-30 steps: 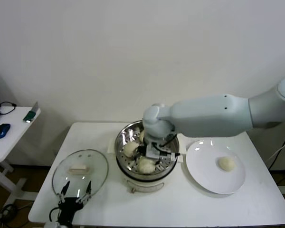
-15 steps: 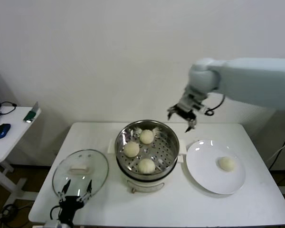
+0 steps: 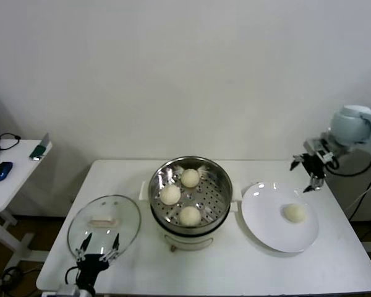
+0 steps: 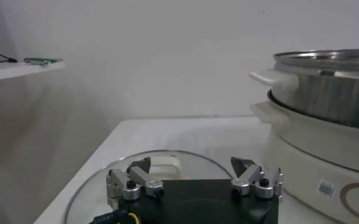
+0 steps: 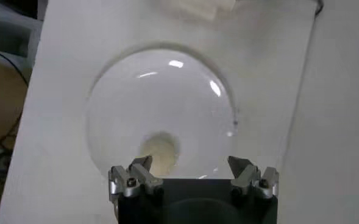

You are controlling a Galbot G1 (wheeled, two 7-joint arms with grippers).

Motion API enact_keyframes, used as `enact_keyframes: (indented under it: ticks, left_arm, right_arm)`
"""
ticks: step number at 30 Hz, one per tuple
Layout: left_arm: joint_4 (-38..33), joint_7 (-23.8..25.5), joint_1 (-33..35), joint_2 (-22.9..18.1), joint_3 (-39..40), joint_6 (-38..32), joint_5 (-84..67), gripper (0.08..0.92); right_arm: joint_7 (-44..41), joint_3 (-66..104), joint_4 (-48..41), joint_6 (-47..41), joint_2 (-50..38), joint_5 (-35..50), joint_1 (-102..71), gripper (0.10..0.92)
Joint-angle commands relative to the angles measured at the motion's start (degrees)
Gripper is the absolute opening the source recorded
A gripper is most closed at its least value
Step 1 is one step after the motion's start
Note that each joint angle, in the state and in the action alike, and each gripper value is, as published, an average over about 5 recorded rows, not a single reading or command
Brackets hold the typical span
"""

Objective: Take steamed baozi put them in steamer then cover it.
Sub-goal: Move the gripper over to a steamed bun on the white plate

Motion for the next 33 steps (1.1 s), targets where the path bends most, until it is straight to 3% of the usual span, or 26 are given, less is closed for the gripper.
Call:
enact_keyframes:
  ticks: [1, 13, 29, 33]
  left_arm:
    - [0.2, -0.1, 0.2, -0.2, -0.3, -0.2, -0.1, 0.823]
    - [0.5, -0.1, 0.9, -1.0, -0.7, -0.4, 0.2, 0.823]
    - [0.4, -0.1, 1.0, -0.8, -0.7, -0.4, 0.2, 0.823]
    - [0.4, -0.1, 0.9, -0.8, -0.6, -0.4, 0.2, 0.823]
  right_arm:
    - [1.9, 19.1, -10.1, -3.7, -3.2, -6.4, -25.9, 0.823]
    - [2.2, 26.9, -17.9, -2.9, 3.9, -9.6, -34.7, 0.823]
    - [2.7, 30.4, -19.5, -3.1, 5.5, -10.3, -37.9, 0.821]
    - [2.9, 30.4, -19.0, -3.1, 5.4, -10.4, -37.6, 0.782]
